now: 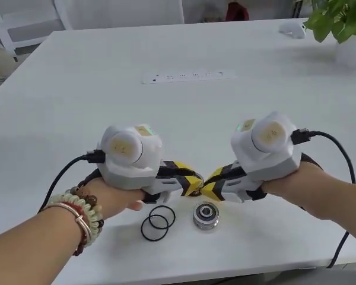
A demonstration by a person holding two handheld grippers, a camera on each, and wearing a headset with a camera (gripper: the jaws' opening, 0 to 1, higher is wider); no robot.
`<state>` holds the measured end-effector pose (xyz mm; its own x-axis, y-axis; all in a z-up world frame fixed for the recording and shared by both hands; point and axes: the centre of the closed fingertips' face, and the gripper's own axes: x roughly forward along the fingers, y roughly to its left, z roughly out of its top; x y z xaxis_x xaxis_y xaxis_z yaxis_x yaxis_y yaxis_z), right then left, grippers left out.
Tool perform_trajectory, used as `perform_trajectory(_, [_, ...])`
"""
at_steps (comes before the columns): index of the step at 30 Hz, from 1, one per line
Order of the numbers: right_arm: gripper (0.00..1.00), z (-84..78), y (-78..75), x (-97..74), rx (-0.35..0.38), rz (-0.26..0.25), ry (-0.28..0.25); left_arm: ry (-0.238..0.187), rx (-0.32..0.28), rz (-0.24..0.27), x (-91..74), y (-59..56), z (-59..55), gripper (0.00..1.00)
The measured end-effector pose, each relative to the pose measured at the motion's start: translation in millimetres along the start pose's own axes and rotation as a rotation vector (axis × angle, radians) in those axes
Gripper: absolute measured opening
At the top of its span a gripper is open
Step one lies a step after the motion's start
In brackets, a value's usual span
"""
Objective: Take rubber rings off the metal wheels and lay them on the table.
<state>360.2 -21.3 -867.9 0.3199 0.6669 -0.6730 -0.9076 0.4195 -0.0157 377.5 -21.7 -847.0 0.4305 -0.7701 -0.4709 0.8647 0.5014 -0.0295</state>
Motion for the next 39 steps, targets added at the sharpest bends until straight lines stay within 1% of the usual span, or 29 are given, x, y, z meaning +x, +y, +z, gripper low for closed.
perform_trajectory(1, [0.05,0.0,-0.1,0.0,0.000,-0.002,0.001,-0.001,-0.002,0.000,0.0,0.2,0.0,0.13])
perform_trajectory(2, [0.02,-0.5,-3.1,-0.4,-0.013,-0.018,0.007,-0.001,-0.001,0.000,0.0,0.2,0.0,0.13])
perform_trajectory(3, [0.00,0.1,-4.3,-0.2,-0.016,-0.023,0.007,-0.002,-0.002,-0.001,0.1,-0.1,-0.1,0.13])
perform_trajectory(5, [0.00,-0.8,-3.7,-0.5,0.005,-0.019,0.011,-0.001,-0.001,-0.003,0.0,-0.7,0.0,0.13])
perform_trajectory(7, [0.00,-1.2,-4.7,-0.5,0.013,-0.022,0.012,0.000,0.000,-0.005,0.0,-1.2,0.0,0.13])
perform_trajectory(9, [0.00,-2.0,-5.3,-0.9,0.042,-0.027,0.016,0.002,0.005,-0.007,-0.1,-1.9,0.1,0.13])
perform_trajectory(11, [0.00,-2.7,-7.0,-1.8,0.048,-0.034,0.019,0.006,0.013,-0.010,-0.2,-2.7,0.1,0.13])
perform_trajectory(12, [0.00,-2.2,-10.3,-3.8,0.062,-0.046,0.015,0.008,0.022,-0.011,-0.4,-3.4,0.1,0.14])
perform_trajectory(14, [0.00,-2.7,-12.0,-5.8,0.108,-0.046,0.007,0.014,0.030,-0.010,-0.2,-4.7,0.5,0.14])
perform_trajectory(18, [0.00,-4.2,-14.4,-7.2,0.149,-0.052,0.005,0.027,0.055,-0.009,0.4,-7.3,0.8,0.15])
perform_trajectory(19, [0.00,-4.4,-14.9,-7.5,0.155,-0.054,0.005,0.060,0.068,-0.004,-0.9,-6.2,-4.2,0.15])
perform_trajectory(20, [0.00,-4.2,-14.6,-8.4,0.184,-0.056,0.005,0.038,0.070,-0.009,0.8,-7.9,-0.1,0.15])
perform_trajectory(21, [0.00,-4.9,-14.5,-8.8,0.228,-0.055,0.005,0.043,0.069,-0.008,0.1,-8.3,-1.2,0.15])
perform_trajectory(24, [0.00,-5.2,-16.2,-10.1,0.250,-0.054,-0.004,0.048,0.076,-0.009,0.1,-9.6,-1.9,0.15])
perform_trajectory(27, [0.00,-3.2,-16.8,-12.1,0.310,-0.057,-0.027,0.055,0.079,-0.012,0.4,-10.3,-1.9,0.15])
perform_trajectory(33, [0.00,-1.4,-14.2,-13.7,0.374,-0.052,-0.048,0.060,0.082,-0.014,-0.5,-10.9,-2.1,0.15])
perform_trajectory(36, [0.00,1.4,-17.2,-15.6,0.416,-0.054,-0.073,0.066,0.087,-0.019,-1.1,-11.7,-2.5,0.14])
perform_trajectory(39, [0.00,1.6,-16.7,-16.3,0.451,-0.044,-0.085,0.073,0.099,-0.018,-1.1,-12.4,-2.6,0.14])
